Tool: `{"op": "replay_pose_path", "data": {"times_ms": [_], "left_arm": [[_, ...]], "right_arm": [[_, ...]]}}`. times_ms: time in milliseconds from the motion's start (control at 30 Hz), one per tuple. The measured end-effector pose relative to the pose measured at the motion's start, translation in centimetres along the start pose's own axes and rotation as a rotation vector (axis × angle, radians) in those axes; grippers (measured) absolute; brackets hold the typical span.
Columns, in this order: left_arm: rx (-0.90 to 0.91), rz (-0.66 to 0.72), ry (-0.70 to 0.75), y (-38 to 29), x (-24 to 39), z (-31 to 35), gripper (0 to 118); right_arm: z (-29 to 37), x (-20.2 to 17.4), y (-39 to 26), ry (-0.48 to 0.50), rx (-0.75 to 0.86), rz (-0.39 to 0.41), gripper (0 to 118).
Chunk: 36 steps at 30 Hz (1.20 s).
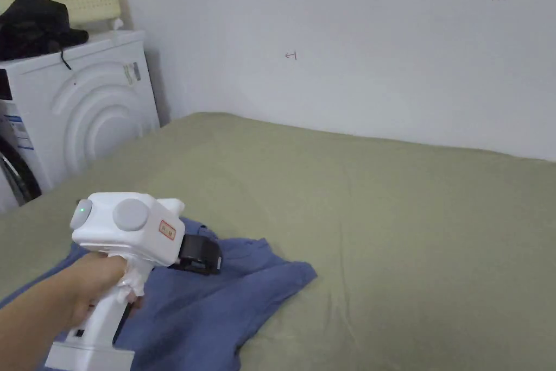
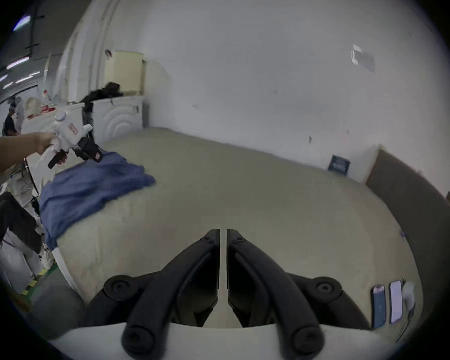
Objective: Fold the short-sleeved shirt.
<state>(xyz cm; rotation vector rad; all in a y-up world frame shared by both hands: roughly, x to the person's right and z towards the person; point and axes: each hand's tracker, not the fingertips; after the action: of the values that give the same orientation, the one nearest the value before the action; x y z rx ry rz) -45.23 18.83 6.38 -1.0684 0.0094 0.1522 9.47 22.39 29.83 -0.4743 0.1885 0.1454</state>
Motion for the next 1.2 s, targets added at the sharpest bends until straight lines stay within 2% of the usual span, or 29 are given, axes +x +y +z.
{"op": "replay_pose_path", "data": {"times_ms": [133,167,200,233,300,333,367,400,567,733,867,967,1200], "left_arm": [[-0.118,0.027,-0.041,-0.2,-0.2,-6.3,117],[-0.149,0.033,-0.035,0.5,-1.3,-8.4,103],[-0.185,0.04,-0.02,0.4,-1.5,-9.4,77],[-0.214,0.045,-0.017,0.2,-1.6,-9.9,59],[-0.109,-0.021,0.157,-0.8,-0.4,-8.6,50],[-0.068,0.011,0.05,-0.7,-0.4,-7.7,45],[-0.032,0.036,0.018,-0.7,-0.5,-6.9,15],[0.015,0.055,0.038,-0.8,-0.1,-5.6,7],[0.124,-0.018,-0.039,-0.3,3.0,0.7,7],[0.22,-0.068,-0.288,0.3,10.0,5.3,7],[0.229,-0.212,-0.41,0.2,19.2,6.3,7],[0.191,-0.283,-0.554,-0.9,26.7,5.5,7],[0.024,-0.579,-0.808,-9.9,44.2,4.2,7]], "right_arm": [[-1.9,1.5,-3.1,-0.012,-0.097,-0.078,6],[-2.2,1.7,-3.5,-0.017,-0.104,-0.094,6],[-2.5,1.8,-3.9,-0.021,-0.111,-0.106,6],[-2.7,1.9,-4.1,-0.022,-0.113,-0.102,6],[-2.6,2.1,-4.4,-0.028,-0.108,-0.109,6],[-2.4,2.1,-4.5,-0.029,-0.101,-0.113,6],[-2.3,2.2,-4.5,-0.027,-0.095,-0.122,6],[-2.0,2.3,-4.5,-0.018,-0.088,-0.136,6],[-0.2,2.9,-3.9,-0.024,-0.054,-0.141,6],[3.2,4.2,-3.5,-0.066,-0.003,-0.168,6],[6.5,5.8,-3.6,-0.117,0.026,-0.177,6],[9.1,7.5,-4.1,-0.178,0.029,-0.214,6],[16.0,11.0,-5.7,-0.342,0.044,-0.282,6]]}}
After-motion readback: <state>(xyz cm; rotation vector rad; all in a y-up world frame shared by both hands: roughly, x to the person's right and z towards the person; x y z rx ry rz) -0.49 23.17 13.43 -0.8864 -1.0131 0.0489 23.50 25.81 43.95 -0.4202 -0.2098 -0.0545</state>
